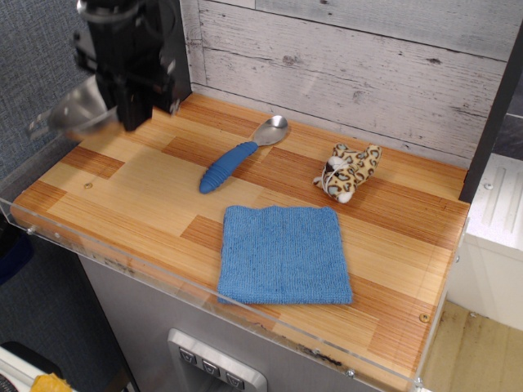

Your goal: Place the colander on the back left corner of the table

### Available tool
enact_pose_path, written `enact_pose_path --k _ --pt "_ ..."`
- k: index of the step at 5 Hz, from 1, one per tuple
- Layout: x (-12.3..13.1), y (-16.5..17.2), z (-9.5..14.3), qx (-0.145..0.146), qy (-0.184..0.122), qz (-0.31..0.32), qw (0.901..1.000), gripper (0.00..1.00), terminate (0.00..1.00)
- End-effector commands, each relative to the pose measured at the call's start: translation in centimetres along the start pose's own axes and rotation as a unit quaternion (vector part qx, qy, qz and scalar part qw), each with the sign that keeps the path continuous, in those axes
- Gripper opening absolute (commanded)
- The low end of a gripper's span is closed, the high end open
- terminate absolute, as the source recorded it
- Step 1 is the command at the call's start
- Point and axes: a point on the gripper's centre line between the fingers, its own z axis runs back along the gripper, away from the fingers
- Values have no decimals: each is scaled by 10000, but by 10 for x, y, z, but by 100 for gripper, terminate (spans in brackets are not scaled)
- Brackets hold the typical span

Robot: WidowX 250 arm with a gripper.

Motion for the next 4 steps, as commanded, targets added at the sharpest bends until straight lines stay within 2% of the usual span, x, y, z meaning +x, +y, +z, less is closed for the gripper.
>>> enact_pose_path --k 1,2,4 --pt "53 11 1 564 -455 -296 9969 0 0" --pt "66 10 -15 657 -480 -510 9954 0 0" --pt "79 -10 -57 867 -153 -1013 9909 0 0"
